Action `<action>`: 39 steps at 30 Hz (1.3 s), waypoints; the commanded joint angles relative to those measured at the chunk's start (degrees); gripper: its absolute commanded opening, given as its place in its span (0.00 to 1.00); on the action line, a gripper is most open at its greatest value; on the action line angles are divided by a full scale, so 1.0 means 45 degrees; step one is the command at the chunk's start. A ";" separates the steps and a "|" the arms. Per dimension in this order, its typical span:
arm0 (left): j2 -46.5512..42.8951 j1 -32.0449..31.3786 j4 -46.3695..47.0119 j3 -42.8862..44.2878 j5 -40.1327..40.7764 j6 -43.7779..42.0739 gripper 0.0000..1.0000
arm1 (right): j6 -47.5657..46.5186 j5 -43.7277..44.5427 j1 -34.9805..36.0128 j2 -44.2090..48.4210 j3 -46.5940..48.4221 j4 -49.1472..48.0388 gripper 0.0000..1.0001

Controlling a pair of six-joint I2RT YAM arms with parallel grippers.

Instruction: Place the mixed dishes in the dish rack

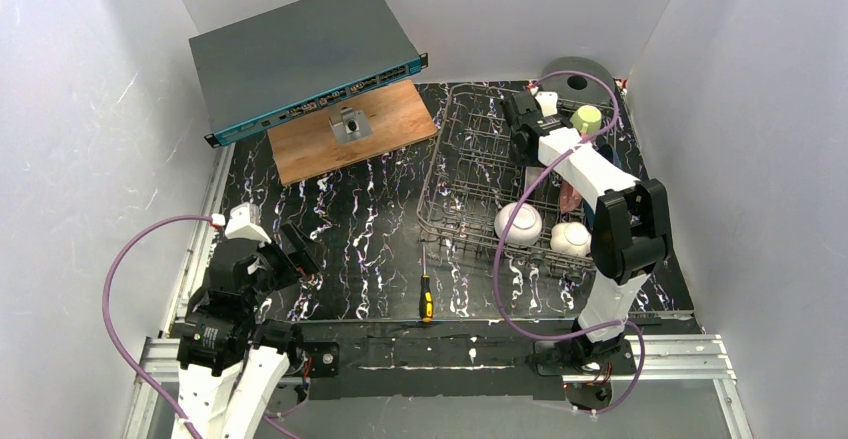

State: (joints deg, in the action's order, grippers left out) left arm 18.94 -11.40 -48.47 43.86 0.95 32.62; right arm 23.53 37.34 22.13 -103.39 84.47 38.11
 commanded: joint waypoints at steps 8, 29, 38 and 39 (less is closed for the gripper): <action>0.0055 -0.0044 -0.0222 -0.0039 0.0023 -0.0028 0.97 | -0.0702 -0.0935 -0.0045 0.1245 0.0117 -0.0088 0.98; -0.0015 -0.0045 -0.0177 -0.0060 0.0005 -0.0008 0.97 | -0.0288 -0.6116 0.0053 0.8407 -0.1033 0.0228 0.98; -0.0332 -0.0045 -0.0223 -0.0069 0.0196 0.0053 0.97 | -0.1246 -0.8397 0.0059 1.3972 -0.4086 -0.2354 0.98; -0.0348 -0.0045 -0.0220 -0.0064 0.0198 0.0050 0.97 | -0.1269 -0.8189 0.0060 1.4417 -0.4176 -0.2243 0.98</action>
State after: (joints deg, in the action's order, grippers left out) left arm 17.87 -11.40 -48.47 43.83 0.99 32.80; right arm 20.32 3.05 22.26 -44.21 67.42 32.93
